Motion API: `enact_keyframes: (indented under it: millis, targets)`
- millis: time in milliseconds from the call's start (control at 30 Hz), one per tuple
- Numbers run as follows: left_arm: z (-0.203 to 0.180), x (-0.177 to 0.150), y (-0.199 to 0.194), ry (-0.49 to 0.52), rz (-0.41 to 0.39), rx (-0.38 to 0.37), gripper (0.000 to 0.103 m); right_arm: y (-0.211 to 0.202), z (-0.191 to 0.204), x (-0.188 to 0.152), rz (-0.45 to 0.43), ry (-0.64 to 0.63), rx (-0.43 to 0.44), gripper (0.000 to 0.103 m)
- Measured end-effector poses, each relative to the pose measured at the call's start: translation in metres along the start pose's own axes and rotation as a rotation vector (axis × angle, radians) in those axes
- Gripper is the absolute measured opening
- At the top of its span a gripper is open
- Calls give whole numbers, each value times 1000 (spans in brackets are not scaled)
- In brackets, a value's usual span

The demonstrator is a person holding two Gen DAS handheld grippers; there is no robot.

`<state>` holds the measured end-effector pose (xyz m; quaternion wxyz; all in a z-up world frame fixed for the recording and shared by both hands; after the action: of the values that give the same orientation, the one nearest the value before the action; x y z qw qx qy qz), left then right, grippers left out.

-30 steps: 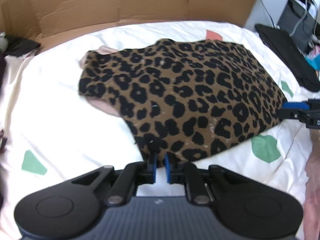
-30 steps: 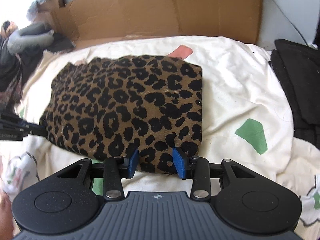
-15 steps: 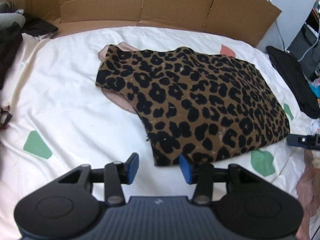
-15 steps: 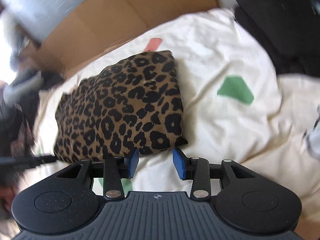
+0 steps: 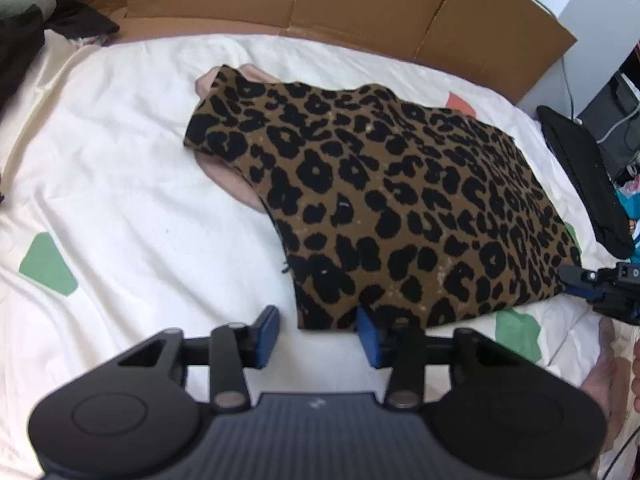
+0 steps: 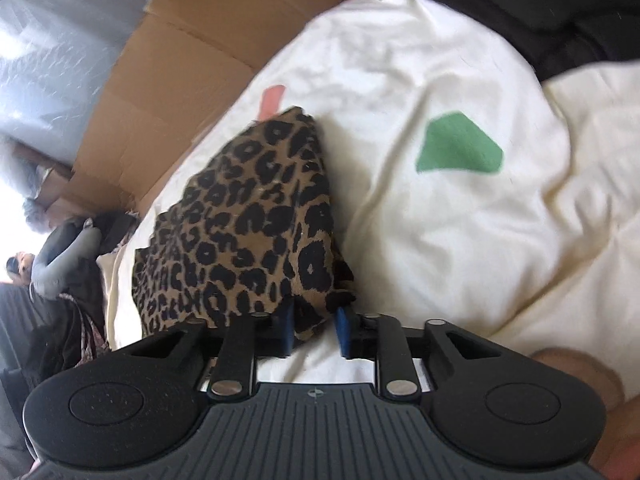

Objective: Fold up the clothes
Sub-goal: 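Lift both open grippers away from the folded skirt, then grasp the leopard-print skirt edge with the right gripper while the left gripper grasps it too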

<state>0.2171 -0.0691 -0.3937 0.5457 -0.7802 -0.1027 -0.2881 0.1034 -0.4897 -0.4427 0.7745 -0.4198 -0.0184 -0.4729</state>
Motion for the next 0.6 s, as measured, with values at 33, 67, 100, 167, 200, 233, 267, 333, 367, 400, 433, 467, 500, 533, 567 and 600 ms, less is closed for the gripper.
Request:
enact_keyframes:
  millis: [33,67,100,167,200,233,267,333,367,400,433,467,500,533,567,600]
  targets:
    - [0,0,-1,-4,-5,-8,32,-2,1,2,-7,-1,6,19]
    - [-1,1,-2,-8,-11,-16,31,-4,2,3,-16,1,11,19]
    - [-1,1,-2,-8,-12,-18,31,-6,2,4,-23,5,14,19]
    - [0,1,0,-6,-10,-18,32,-6,2,3,-24,14,11,22]
    - [1,1,1,-14,-14,-22,34,-3,-1,1,-6,41,21,25]
    - [3,1,3,-29,-17,-30,39,0,-3,-2,11,67,31,28]
    - [5,1,4,-45,-21,-39,42,3,-6,-4,28,94,41,32]
    - [5,0,6,-56,-27,-49,41,8,-6,-9,46,121,73,34]
    - [5,-1,6,-55,-30,-54,37,11,-5,-10,47,120,76,34]
    - [4,-1,7,-53,-28,-60,32,12,-6,-11,45,131,82,35]
    - [3,-1,8,-57,-18,-72,18,14,-6,-11,42,142,87,35]
    - [2,-2,9,-62,-7,-85,15,15,-7,-10,37,153,88,34]
    - [1,-1,8,-67,-6,-83,15,16,-8,-9,31,165,89,33]
    - [1,0,7,-68,1,-82,13,16,-9,-8,26,177,89,31]
    - [0,2,6,-68,5,-83,12,17,-10,-6,21,189,90,23]
    - [-1,3,5,-72,8,-85,11,17,-11,-5,15,200,91,19]
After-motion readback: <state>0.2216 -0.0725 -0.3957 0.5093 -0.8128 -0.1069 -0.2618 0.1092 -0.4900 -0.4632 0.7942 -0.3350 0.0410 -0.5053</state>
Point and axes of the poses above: each gripper's, at about its wrist camera, not at the fingertips, and y roughly the way its jaws point, z to its left, x to its top, the point moved 3 cm from there along y, roughly the way its jaws point, and after that the axes turned 8 degrees about -z, right-handed, at the moved point
